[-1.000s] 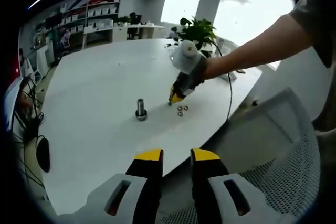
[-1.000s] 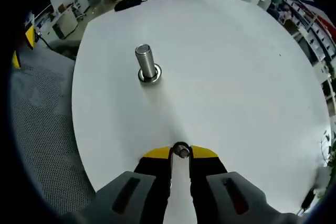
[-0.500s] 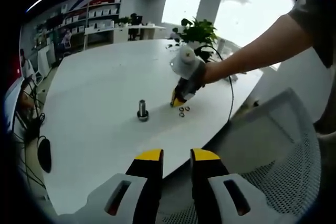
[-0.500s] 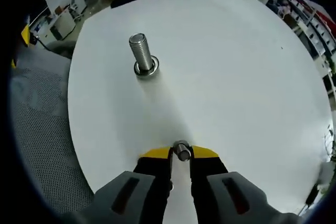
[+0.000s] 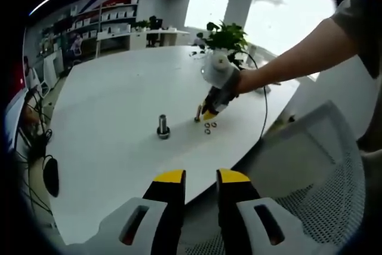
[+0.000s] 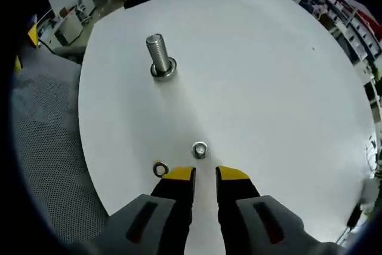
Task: Place the washer onto the threaded stud by aligning its center hole with the stud, sliding it down to the base, and recovering from edge contact or off-axis alignment until the washer reaches the visible bottom stop.
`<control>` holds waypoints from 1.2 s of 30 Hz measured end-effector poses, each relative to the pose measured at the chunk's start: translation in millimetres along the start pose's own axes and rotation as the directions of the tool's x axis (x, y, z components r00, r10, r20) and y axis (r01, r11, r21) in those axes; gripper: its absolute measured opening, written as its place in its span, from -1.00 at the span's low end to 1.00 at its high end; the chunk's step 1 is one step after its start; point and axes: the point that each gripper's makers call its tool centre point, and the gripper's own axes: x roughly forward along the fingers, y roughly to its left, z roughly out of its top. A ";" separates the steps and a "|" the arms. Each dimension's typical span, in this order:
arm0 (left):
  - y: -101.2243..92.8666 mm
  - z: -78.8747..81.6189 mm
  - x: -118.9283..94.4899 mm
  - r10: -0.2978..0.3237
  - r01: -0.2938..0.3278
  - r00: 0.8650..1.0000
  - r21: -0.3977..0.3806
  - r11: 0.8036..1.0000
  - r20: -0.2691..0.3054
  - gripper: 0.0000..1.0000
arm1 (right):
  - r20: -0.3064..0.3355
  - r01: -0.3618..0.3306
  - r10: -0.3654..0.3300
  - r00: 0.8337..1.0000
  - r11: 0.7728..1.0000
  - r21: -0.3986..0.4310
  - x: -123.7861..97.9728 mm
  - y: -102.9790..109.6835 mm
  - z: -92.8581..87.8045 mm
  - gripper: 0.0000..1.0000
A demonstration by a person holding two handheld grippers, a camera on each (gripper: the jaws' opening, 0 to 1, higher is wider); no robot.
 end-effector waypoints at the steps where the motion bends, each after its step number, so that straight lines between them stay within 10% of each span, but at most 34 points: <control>1: -0.3 -0.1 0.0 -0.001 0.001 1.000 0.000 1.000 -0.001 -0.64 | -0.003 -0.002 0.002 1.000 1.000 0.010 -1.1 -0.1 -3.2 -0.68; 36: 2.5 -1.6 0.6 0.015 -0.015 1.000 0.012 1.000 -0.014 -0.62 | -0.054 -0.066 0.064 0.996 0.997 -0.044 3.3 26.4 -28.0 -0.62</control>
